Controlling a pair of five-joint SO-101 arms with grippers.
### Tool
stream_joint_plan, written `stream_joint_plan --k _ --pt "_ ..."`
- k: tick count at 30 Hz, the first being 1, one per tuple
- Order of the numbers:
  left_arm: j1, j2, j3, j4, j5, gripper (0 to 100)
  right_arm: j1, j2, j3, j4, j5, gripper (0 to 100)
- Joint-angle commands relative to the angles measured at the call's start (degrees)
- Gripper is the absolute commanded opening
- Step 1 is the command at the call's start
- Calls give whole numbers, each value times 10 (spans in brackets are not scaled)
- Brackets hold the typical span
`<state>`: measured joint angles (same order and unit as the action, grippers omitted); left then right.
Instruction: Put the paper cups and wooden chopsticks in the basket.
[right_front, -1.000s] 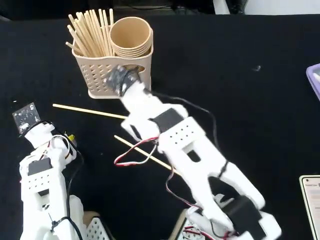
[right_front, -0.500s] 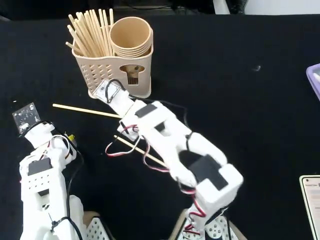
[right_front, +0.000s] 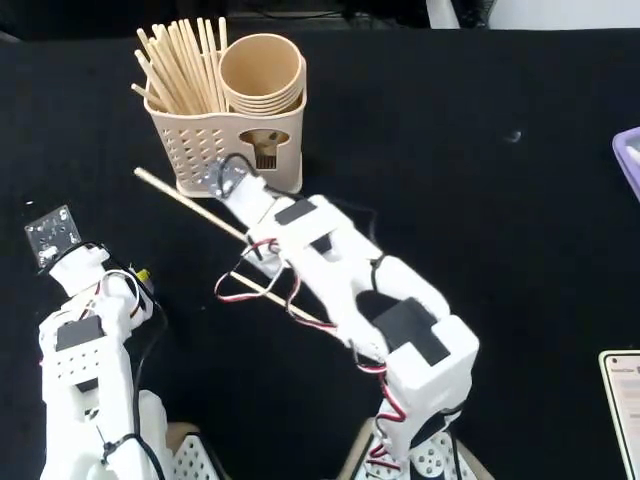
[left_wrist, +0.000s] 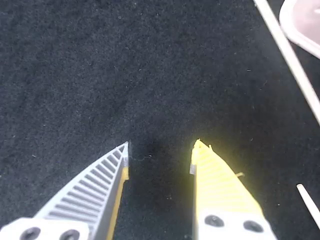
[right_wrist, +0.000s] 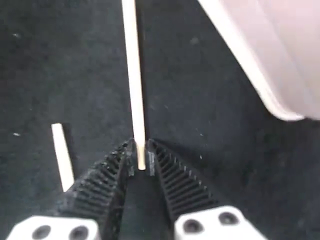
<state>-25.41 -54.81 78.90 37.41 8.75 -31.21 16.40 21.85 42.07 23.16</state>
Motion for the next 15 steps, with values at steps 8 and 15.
stream_joint_plan --k 8,15 --pt "4 -9 -6 -11 2 209 27 -212 145 52 38 10" --pt "4 -9 -5 -11 2 209 70 -363 298 157 163 10"
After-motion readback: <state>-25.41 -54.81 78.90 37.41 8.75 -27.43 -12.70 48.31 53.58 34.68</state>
